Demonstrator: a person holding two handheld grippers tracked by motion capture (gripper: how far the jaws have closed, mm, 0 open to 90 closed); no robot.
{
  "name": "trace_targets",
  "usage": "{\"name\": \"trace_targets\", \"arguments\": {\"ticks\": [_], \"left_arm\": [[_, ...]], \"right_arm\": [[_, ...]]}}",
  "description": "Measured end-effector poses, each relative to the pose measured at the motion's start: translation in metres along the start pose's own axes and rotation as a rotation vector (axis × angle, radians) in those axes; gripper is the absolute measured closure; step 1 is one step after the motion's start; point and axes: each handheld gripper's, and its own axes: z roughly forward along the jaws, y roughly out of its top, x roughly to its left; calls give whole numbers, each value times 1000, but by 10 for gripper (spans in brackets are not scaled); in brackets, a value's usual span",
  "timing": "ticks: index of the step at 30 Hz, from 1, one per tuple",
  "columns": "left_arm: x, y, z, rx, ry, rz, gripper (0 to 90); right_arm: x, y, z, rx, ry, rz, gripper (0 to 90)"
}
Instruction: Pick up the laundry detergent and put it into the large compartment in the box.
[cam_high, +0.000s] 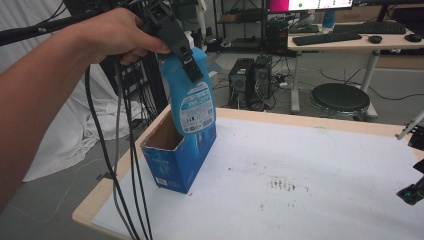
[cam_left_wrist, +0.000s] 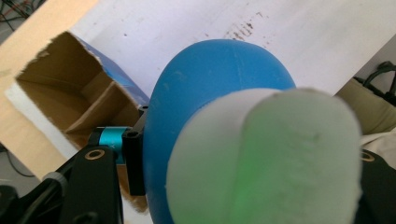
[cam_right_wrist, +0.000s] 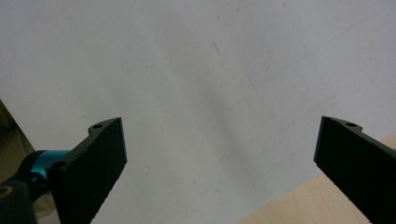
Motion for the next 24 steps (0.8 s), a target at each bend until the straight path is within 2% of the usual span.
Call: {"name": "trace_targets", "arguments": {"ticks": [2, 7, 12, 20, 24], "left_arm": [[6, -3, -3, -3, 4, 4, 380], [22, -12, -11, -23, 17, -16, 380], [35, -19, -11, -11, 20, -29, 381], [48, -24, -7, -3, 49, -6, 381], [54, -27, -1, 13, 50, 5, 381]], "right_arm": [[0, 0, 0, 1, -2, 4, 14], [-1, -2, -1, 6, -5, 14, 15], [-1, -2, -1, 10, -10, 20, 14], [-1, -1, 0, 14, -13, 31, 15], [-2, -2, 0, 19, -17, 36, 14]]}}
